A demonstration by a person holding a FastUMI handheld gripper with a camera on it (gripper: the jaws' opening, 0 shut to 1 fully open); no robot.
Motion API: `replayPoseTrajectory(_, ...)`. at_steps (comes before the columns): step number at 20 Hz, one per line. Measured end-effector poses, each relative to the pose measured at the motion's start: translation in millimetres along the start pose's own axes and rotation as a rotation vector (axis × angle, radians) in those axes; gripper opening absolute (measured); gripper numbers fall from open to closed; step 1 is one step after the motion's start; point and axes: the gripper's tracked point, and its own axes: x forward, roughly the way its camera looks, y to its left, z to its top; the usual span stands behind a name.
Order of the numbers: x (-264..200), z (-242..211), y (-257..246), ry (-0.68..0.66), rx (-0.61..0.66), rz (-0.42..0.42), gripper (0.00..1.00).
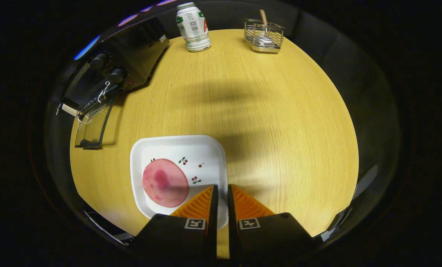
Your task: Open the toaster oven, put the food inside, and close the toaster oven door.
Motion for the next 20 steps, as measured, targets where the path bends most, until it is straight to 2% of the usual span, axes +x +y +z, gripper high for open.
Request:
replayPoseTrajectory(5, 2, -3, 1, 0.027, 0.025, 0.063, 0.05)
replayPoseTrajectory(8, 0, -3, 0, 0.024, 0.027, 0.064, 0.05)
replayPoseTrajectory(12, -4, -12, 7, 0.033, 0.102, 0.101, 0.05)
replayPoseTrajectory(20, -27, -13, 50, -0.006, 0.231, 0.251, 0.05)
